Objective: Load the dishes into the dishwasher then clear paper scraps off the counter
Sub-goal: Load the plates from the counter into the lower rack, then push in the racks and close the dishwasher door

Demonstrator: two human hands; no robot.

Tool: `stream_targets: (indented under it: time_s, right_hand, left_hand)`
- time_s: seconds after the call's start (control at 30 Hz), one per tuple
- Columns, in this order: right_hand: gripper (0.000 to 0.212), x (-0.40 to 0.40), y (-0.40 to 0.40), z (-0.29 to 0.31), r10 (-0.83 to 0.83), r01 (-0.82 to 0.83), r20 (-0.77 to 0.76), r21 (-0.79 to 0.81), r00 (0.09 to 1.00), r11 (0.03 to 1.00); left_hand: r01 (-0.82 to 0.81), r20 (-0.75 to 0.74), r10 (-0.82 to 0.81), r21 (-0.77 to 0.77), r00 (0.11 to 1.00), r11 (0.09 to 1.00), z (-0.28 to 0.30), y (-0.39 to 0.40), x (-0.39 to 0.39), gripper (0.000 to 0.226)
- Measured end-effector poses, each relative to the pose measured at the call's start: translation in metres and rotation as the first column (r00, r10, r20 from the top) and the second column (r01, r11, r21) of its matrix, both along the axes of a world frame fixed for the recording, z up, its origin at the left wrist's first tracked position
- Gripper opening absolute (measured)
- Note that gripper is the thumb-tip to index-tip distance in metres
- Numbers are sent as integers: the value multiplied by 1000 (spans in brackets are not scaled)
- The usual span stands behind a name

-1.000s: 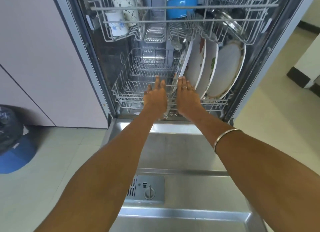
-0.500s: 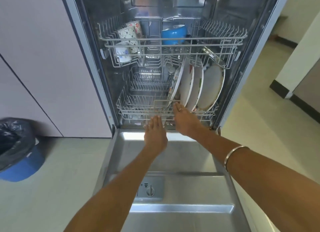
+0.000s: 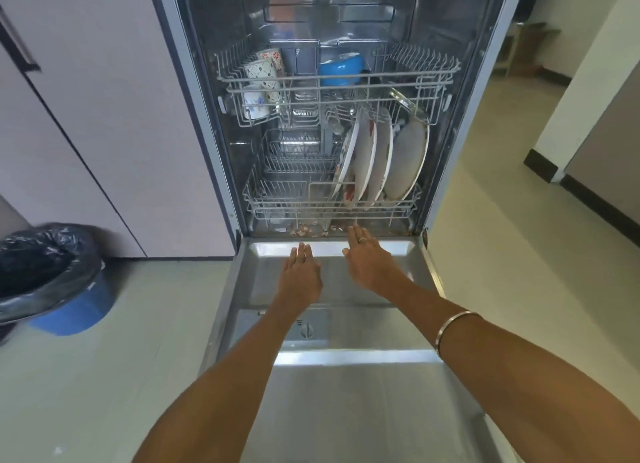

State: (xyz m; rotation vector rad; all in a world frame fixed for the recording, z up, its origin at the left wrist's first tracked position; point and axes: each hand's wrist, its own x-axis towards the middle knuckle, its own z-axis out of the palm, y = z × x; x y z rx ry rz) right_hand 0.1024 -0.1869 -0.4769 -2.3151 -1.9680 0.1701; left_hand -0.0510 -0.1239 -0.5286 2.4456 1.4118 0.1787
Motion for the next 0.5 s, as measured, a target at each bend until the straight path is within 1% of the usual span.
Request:
stream_targets:
  time_s: [0.07, 0.17, 0.37, 0.5]
  right_hand:
    - [60, -3, -11, -10, -13, 13, -10, 11, 1000, 1000]
    - [60, -8, -25, -29, -24, 24, -49, -4, 999, 1000]
    - [62, -17, -46, -83, -15, 12, -109, -26, 994, 1000]
    - [61, -15, -73, -113, -17, 11, -115, -48, 993, 999]
  left_hand:
    - [6, 22, -6, 6, 1000, 1000, -7, -12, -2, 59]
    - [14, 29, -13, -26, 999, 1000, -21, -28, -2, 59]
    - [28, 25, -27, -66, 999, 997, -63, -55, -4, 57]
    - [32, 61, -32, 0, 998, 999, -83, -88, -15, 53]
